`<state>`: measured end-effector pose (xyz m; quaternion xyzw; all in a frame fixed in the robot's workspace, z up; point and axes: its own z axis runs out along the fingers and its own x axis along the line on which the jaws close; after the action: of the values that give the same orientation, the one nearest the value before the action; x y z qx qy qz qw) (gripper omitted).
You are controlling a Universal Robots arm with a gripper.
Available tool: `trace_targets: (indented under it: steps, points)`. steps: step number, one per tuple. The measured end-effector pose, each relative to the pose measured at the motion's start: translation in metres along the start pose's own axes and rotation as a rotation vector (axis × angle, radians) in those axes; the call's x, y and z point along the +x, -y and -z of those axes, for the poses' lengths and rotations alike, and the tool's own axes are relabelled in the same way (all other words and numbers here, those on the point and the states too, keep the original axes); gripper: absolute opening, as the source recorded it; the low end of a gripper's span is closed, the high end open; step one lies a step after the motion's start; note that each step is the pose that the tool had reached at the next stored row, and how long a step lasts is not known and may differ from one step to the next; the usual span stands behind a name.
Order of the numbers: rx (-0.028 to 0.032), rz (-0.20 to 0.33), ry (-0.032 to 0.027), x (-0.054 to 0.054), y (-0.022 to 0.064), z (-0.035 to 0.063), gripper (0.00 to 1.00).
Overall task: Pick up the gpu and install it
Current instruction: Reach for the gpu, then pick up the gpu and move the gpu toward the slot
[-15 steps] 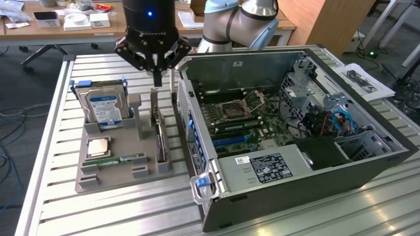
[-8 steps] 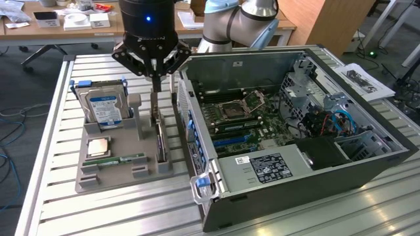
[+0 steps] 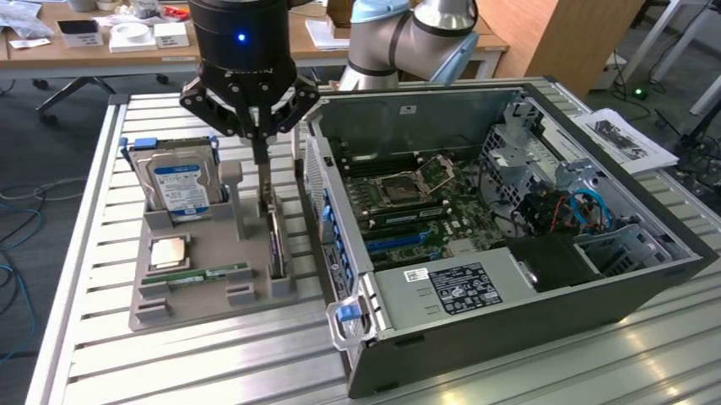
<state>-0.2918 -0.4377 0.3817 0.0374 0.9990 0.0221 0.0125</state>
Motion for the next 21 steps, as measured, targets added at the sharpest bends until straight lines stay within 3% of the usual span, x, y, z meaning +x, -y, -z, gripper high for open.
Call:
trace_targets:
  steps: [17,21]
  points:
    - [-0.0001,0.0,0.0,0.0031,0.0003,-0.0001,0.11]
    - [0.0,0.0,0.0,0.0031,0.0004,-0.0001,0.29]
